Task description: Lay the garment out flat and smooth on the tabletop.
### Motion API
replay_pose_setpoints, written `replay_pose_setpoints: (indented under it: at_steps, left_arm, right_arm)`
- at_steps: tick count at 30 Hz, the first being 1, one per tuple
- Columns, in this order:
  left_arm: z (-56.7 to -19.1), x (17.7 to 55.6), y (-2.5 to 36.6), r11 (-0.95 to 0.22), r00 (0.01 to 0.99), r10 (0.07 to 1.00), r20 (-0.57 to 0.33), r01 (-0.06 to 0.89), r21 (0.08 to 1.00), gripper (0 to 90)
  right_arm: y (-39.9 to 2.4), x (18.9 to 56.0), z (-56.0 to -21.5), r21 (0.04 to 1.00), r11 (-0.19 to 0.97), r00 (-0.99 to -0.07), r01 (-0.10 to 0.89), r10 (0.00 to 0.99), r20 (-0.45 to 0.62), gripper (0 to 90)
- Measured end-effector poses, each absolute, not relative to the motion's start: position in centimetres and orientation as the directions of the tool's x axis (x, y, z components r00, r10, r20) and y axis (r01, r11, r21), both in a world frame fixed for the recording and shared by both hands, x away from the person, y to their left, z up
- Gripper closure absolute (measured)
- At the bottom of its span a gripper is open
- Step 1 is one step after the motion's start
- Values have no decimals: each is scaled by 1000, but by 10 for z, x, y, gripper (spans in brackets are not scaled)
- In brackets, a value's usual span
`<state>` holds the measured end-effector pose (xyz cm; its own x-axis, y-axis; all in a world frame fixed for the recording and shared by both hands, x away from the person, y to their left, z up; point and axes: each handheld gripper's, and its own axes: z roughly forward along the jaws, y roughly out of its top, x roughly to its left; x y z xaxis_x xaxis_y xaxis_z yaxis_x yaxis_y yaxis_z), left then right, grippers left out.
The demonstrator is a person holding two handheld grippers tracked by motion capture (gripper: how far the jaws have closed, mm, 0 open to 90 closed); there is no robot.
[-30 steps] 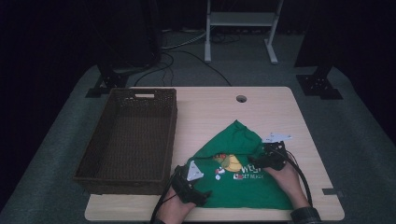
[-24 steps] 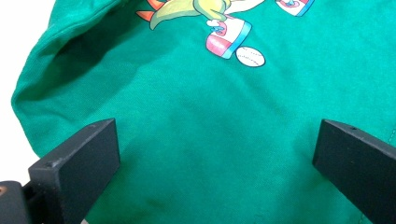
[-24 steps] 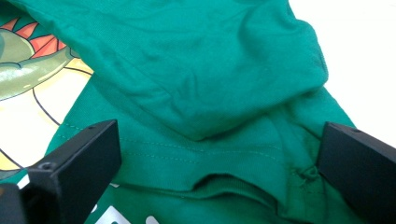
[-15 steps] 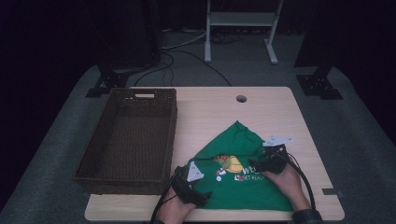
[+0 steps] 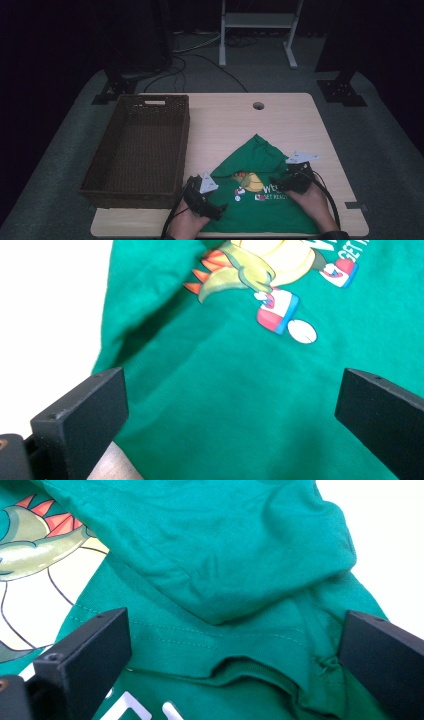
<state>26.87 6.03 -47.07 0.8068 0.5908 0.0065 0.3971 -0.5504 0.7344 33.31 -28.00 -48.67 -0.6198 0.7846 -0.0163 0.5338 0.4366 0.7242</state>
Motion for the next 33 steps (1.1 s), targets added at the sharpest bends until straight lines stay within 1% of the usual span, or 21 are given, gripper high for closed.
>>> replay_pose_setpoints:
  at_steps: [23,33]
  left_arm:
    - [-457,274,57,-543,822,570,-2,379,749,0]
    - [-445,280,50,-536,831,556,3,356,765,0]
  right_arm:
    - [-276,296,-487,725,429,-611,539,791,-13,0]
    - [-275,292,-487,724,426,-607,542,795,-14,0]
